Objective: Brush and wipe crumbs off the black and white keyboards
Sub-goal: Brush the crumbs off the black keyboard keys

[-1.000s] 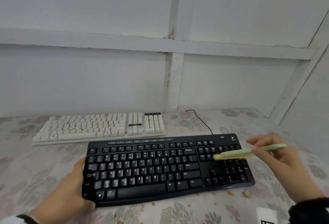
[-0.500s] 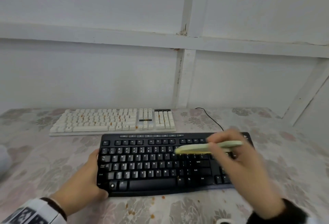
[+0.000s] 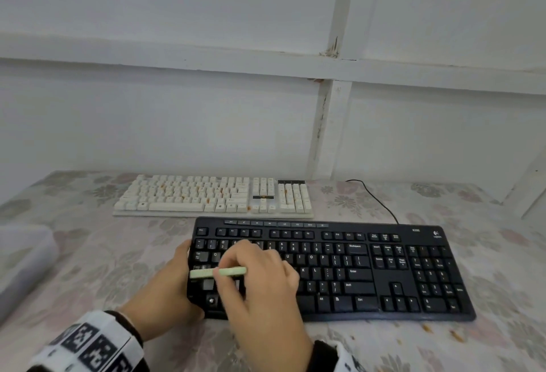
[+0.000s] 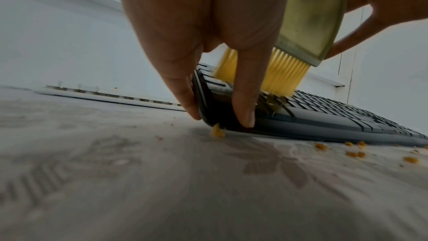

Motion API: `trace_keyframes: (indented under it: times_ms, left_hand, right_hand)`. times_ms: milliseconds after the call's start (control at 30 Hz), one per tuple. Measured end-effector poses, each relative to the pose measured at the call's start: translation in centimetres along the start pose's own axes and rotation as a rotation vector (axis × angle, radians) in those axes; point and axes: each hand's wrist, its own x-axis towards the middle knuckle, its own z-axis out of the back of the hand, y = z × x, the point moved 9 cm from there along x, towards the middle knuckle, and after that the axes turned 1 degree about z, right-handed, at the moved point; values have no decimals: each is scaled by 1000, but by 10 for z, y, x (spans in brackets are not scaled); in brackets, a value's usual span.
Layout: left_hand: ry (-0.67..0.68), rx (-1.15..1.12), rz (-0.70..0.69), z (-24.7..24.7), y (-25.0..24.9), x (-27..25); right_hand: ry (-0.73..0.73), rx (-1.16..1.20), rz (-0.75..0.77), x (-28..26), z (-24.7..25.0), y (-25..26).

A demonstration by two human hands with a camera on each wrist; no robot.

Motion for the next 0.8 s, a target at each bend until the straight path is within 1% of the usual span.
trace_keyframes:
  times_ms: [100,200,300,433,500,600,800]
  left_hand:
    - [17,18,35,-1,4,1]
    - [26,19,61,-2,6,0]
    - [14,8,52,-1,5,-1]
    - [1,19,-7,1,-6,-2]
    - [1,9,-16,1,-9,-3]
    - [5,7,16,0,-5,-2]
    - [33,13,50,-2,4,-1]
  right_hand:
    - [-50,-26,-36,0,14,-13]
    - [-105,22,2,1,23,-6]
    - [-50,93,24,-1,12,1]
    - [-52,-56,-22,-2,14,-10]
    - [-60,-64,-21,-1,18,-9]
    - [-8,-6,-9,-4,15,-4]
    - [-40,-71,-89,-12,40,-24]
